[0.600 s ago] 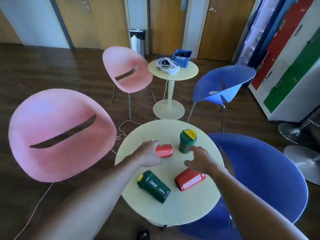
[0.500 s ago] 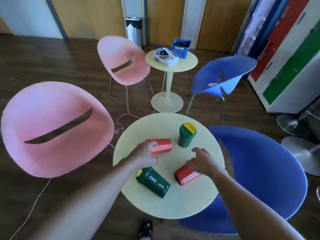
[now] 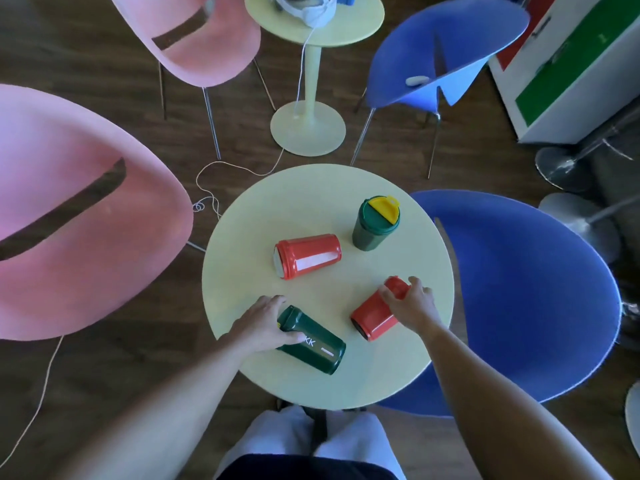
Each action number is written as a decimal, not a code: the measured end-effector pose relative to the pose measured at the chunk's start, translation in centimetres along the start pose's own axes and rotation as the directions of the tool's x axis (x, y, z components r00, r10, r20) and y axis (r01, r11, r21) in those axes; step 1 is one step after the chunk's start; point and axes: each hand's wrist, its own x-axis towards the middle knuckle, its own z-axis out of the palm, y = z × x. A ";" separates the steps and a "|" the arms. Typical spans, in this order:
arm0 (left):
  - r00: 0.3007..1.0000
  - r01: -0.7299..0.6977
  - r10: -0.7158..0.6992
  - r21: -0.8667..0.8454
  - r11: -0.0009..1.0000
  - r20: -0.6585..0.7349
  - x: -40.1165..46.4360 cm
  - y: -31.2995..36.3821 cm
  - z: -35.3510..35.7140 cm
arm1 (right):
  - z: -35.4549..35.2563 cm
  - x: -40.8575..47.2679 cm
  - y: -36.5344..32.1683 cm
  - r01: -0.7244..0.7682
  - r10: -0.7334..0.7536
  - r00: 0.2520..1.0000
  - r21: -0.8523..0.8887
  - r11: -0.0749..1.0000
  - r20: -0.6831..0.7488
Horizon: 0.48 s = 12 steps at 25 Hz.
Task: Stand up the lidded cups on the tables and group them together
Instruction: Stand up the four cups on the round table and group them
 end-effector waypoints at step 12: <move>0.996 0.008 0.014 -0.245 0.970 0.090 1.0 -0.2 0.4 | 1.5 0.4 0.7 0.058 -0.031 0.988 0.173 0.983 -0.153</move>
